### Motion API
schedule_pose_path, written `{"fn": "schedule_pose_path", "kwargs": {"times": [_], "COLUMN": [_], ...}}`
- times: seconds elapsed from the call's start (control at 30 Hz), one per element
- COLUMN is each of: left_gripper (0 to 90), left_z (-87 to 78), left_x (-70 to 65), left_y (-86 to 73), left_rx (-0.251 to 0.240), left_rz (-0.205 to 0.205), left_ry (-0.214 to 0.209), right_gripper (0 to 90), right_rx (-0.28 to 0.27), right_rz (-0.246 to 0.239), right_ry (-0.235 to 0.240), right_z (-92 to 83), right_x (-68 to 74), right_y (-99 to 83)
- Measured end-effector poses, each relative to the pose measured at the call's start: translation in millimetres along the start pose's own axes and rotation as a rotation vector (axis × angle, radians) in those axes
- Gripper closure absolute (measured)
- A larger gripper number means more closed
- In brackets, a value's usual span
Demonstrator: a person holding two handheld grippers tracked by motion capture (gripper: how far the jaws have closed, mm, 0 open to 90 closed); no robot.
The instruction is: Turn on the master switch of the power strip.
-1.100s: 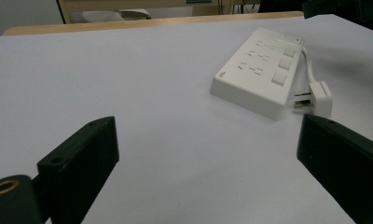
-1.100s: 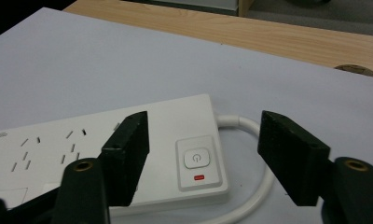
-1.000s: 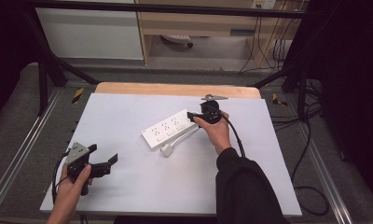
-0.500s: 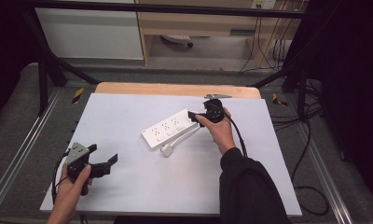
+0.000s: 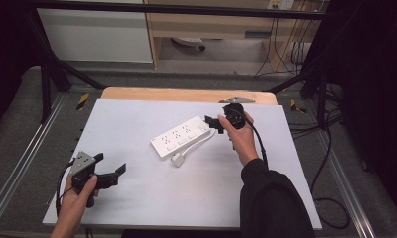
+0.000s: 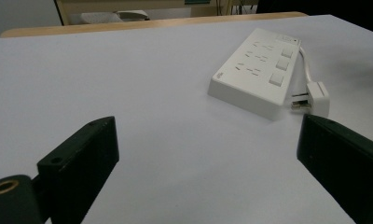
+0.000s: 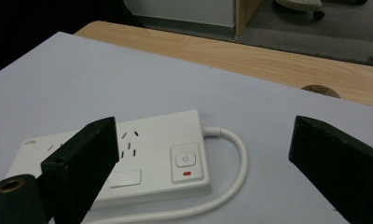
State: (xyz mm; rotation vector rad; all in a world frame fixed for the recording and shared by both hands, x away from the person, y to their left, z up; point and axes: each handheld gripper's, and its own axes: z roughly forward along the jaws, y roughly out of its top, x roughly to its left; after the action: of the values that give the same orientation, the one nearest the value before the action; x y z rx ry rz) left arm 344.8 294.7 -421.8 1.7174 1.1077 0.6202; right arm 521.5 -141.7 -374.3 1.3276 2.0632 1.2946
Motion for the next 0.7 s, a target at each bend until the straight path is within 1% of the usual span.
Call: {"fn": "schedule_pose_path", "kwargs": {"times": [0.27, 0.3, 0.47, 0.57, 0.7], "left_gripper": [5.6, 5.6, 5.6, 5.6, 5.6], "left_z": [-1.1, -1.2, -1.2, -1.5, -2.6], "left_x": [-0.1, -0.1, -0.3, -0.4, 0.1], "left_y": [-0.3, -0.4, -0.5, -0.8, -1.2], "left_rx": [-0.003, -0.004, -0.003, 0.0, -0.001], "left_rz": [-0.001, -0.003, -0.003, -0.001, -0.002], "left_ry": [-0.004, -0.004, -0.006, -0.004, 0.002], "right_gripper": [8.8, 8.8, 9.4, 9.6, 9.6], "right_rx": [-0.031, -0.032, -0.036, -0.048, -0.055], "right_rz": [-0.003, -0.01, -0.017, -0.009, -0.027], "right_ry": [0.002, 0.001, -0.003, 0.001, -0.013], "right_z": [-17.5, -19.6, -29.2, -35.3, -46.3], "right_x": [-4.7, -5.4, -8.9, -11.3, -14.1], "right_y": [0.8, 0.3, -4.8, -7.8, -10.6]}}
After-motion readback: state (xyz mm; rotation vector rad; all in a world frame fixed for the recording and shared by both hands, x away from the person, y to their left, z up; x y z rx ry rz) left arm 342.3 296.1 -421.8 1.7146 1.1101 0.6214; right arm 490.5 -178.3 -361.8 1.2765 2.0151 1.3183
